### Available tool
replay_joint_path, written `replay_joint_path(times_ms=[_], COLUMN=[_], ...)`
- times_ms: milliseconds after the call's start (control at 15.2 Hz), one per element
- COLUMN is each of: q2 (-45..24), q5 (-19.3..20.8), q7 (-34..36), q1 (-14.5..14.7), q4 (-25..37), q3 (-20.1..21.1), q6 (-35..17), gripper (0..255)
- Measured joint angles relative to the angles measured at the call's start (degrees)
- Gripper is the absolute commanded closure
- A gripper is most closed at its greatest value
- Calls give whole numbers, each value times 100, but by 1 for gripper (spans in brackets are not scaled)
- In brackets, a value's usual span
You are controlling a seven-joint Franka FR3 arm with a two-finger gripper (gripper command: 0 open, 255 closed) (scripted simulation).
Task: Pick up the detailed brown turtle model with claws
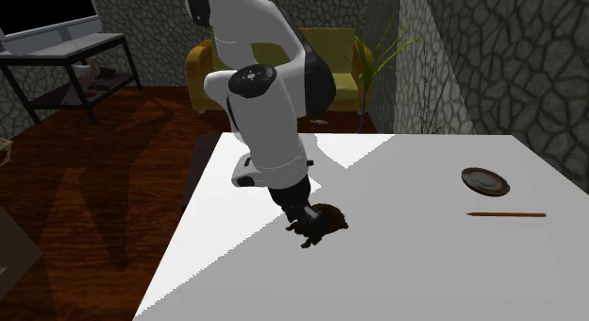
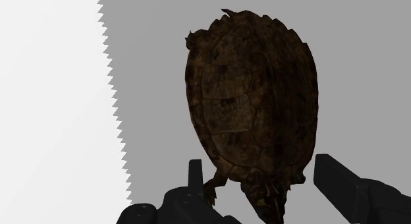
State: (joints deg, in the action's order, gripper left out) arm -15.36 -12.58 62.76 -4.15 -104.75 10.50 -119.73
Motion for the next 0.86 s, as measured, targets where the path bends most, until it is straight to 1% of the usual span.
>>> replay_joint_path(times_ms=[858], q2=[285], q5=[31], q7=[163], q1=[-23], q4=[572], q3=[-4], q6=[843], gripper=[255])
